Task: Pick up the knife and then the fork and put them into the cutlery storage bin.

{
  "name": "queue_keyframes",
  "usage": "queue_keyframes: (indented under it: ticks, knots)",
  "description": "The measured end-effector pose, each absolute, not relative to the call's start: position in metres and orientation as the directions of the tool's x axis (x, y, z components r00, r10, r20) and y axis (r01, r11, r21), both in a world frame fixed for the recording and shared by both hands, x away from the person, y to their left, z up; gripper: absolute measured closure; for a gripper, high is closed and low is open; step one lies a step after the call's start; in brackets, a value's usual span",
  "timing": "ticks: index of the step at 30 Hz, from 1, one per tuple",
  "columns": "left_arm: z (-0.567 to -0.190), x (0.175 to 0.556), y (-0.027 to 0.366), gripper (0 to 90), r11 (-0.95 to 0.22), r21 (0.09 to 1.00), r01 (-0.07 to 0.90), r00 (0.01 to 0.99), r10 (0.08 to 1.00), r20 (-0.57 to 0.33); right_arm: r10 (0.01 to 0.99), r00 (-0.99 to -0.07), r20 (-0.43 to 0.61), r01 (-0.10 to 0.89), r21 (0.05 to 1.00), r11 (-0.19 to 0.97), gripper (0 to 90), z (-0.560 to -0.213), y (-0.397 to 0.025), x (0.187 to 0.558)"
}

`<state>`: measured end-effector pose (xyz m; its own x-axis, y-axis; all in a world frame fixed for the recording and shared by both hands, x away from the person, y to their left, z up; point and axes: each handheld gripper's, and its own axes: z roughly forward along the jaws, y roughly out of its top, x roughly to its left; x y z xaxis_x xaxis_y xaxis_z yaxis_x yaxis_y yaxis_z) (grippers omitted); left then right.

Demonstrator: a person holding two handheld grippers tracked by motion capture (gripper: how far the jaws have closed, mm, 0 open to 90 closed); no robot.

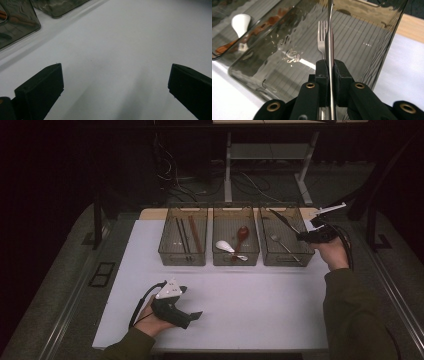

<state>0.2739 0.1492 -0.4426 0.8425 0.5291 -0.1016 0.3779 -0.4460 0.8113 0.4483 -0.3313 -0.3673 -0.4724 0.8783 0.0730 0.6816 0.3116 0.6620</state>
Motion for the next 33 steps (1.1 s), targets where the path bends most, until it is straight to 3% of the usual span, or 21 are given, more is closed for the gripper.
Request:
queue_keyframes:
  ticks: [12,27,33]
  knots:
    - [-0.445,0.273,0.145,0.0,-0.475,0.794,0.379,0.860,0.498,-0.112,0.907,-0.416,0.062,0.765,0.563,0.312,82.8,-0.385,-0.312,0.469]
    - [-0.446,0.272,0.144,0.0,-0.484,0.787,0.383,0.863,0.491,-0.117,0.907,-0.420,0.007,0.796,0.483,0.365,81.7,-0.400,-0.301,0.475]
    - [-0.446,0.272,0.144,0.0,-0.483,0.787,0.384,0.861,0.495,-0.117,0.910,-0.414,0.019,0.768,0.545,0.338,68.1,-0.392,-0.304,0.473]
